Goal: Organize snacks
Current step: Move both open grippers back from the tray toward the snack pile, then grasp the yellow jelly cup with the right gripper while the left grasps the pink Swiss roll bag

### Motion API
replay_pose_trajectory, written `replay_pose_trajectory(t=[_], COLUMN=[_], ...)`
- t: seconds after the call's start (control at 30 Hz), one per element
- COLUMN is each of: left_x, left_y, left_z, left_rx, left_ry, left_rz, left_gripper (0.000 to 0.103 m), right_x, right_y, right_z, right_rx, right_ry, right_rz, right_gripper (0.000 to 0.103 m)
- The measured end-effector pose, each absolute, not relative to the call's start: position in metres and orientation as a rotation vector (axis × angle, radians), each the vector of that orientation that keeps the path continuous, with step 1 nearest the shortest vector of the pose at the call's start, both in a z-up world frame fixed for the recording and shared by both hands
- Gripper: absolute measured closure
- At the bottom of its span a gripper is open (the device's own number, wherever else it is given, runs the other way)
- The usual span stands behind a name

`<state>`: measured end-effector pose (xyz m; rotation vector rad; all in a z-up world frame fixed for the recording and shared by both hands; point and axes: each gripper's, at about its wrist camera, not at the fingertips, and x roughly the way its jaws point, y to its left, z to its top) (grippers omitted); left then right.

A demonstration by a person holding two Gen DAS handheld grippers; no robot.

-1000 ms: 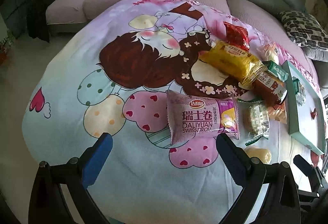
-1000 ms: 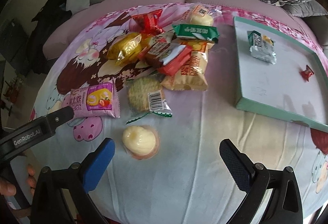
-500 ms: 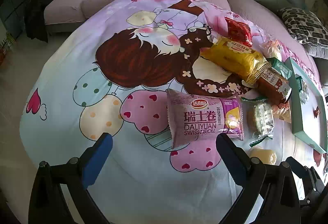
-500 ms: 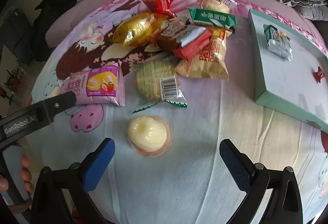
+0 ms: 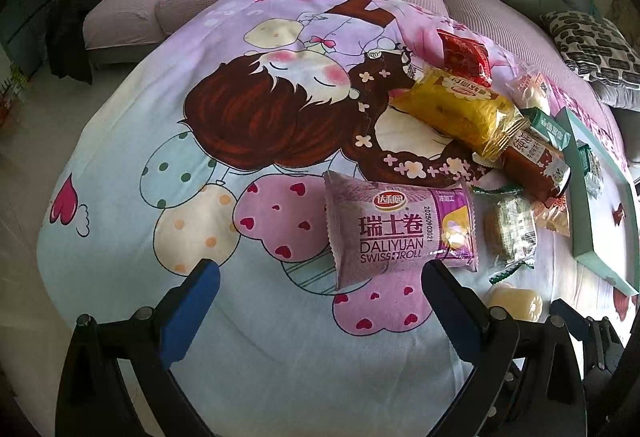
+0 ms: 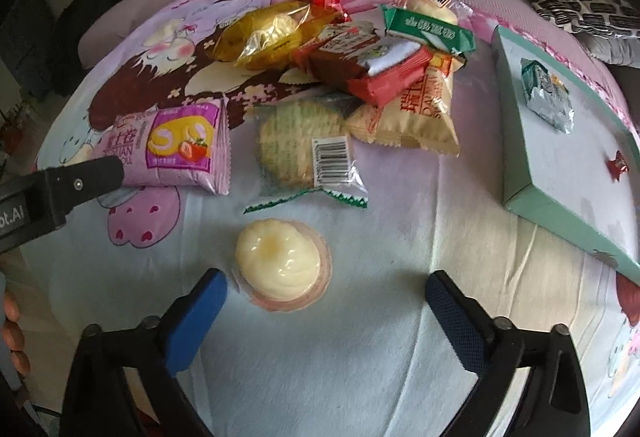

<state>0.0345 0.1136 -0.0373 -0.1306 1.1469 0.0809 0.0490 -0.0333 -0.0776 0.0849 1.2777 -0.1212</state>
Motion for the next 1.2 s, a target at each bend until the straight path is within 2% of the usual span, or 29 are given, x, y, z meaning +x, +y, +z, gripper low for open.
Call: replay_pose_trajectory(t=[0.1,0.23,0.37,1.2], left_x=[0.035,0.036,0.037,0.074], left_y=[0.114,0.113,0.109,0.119], left_z=[-0.037,-0.035,-0.034,-0.023], left_rx=[-0.13,-0.12,-0.091,-0.045], left_ry=[1.145,1.141,1.136,1.085], left_rz=[0.082,0.074,0.054,0.052], left_gripper=[0.002,0.002,0.002,0.002], right_x=[0.051,0.053,0.051,0.04], right_y=[-0.036,-0.034,-0.037,-0.066], right_z=[-0.074,-0.071,-0.068,-0.063], right_rx=[0.106,0.117,0.134,0.19], right_ry=[1.257,1.243,1.239,1.24], right_rz=[-0.119,-0.095,-0.079,-0.093], right_gripper=[0.02,0.045,0.058,0.058])
